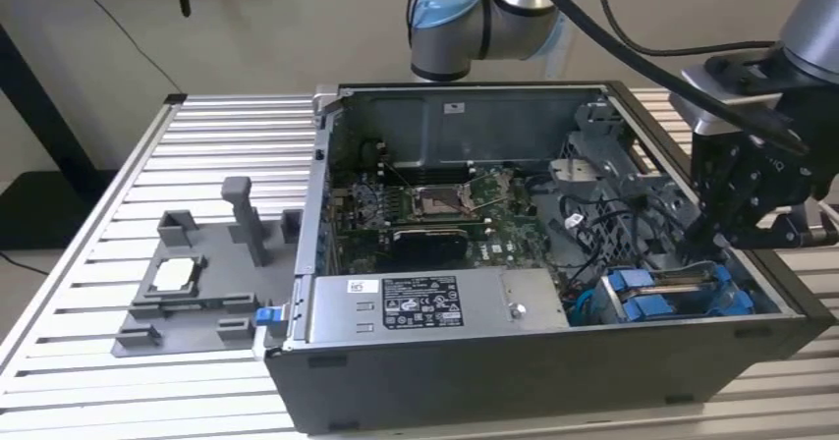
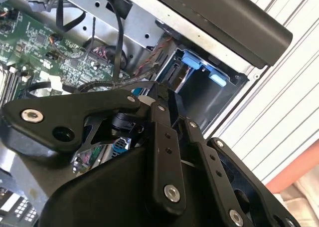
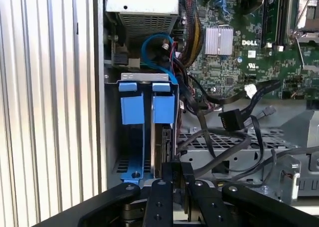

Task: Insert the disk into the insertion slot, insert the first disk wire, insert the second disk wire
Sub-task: 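Insert the first disk wire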

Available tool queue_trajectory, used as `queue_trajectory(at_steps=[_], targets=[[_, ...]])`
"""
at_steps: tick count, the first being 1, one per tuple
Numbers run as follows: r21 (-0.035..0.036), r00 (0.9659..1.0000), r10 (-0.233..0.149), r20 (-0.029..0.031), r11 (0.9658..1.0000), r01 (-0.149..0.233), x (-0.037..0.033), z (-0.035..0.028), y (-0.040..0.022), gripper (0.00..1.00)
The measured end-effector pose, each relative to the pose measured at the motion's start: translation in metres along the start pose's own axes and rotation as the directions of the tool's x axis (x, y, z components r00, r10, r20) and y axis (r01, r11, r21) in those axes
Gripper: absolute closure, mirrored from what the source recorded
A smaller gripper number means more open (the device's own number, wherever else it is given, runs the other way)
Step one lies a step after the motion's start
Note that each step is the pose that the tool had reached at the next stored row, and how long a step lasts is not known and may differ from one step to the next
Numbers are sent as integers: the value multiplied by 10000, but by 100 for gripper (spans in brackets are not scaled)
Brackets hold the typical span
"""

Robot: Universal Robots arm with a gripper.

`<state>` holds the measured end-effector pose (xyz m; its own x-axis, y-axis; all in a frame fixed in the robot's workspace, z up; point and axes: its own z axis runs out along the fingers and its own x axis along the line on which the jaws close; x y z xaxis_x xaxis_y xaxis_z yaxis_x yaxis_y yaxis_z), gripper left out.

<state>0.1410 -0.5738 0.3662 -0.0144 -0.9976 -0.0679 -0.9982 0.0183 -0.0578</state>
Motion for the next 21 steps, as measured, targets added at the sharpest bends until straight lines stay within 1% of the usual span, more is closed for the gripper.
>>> queue_trajectory(at_steps=[1, 4, 5, 6, 8, 9, 10, 13, 16, 18, 21], targets=[[4, 10000, 34, -68, 10000, -34, 0, 6, -1, 81], [11, 9994, 35, -343, 10000, -35, -22, 21, -7, 81], [12, 9991, 33, -414, 10000, -32, -37, 29, -8, 81], [13, 9990, 32, -444, 10000, -32, -56, 43, -9, 81], [10, 9990, 31, -456, 10000, -31, -90, 78, -11, 81], [6, 9990, 30, -454, 10000, -30, -96, 99, -16, 81], [5, 9989, 31, -467, 10000, -31, -98, 112, -23, 81], [10, 9985, 93, -549, 10000, -93, -97, 139, -48, 81], [23, 9978, 245, -610, 9997, -244, -96, 165, -69, 81], [31, 9971, 350, -674, 9994, -349, -96, 177, -78, 81], [30, 9959, 428, -799, 9991, -427, -95, 194, -95, 81]])
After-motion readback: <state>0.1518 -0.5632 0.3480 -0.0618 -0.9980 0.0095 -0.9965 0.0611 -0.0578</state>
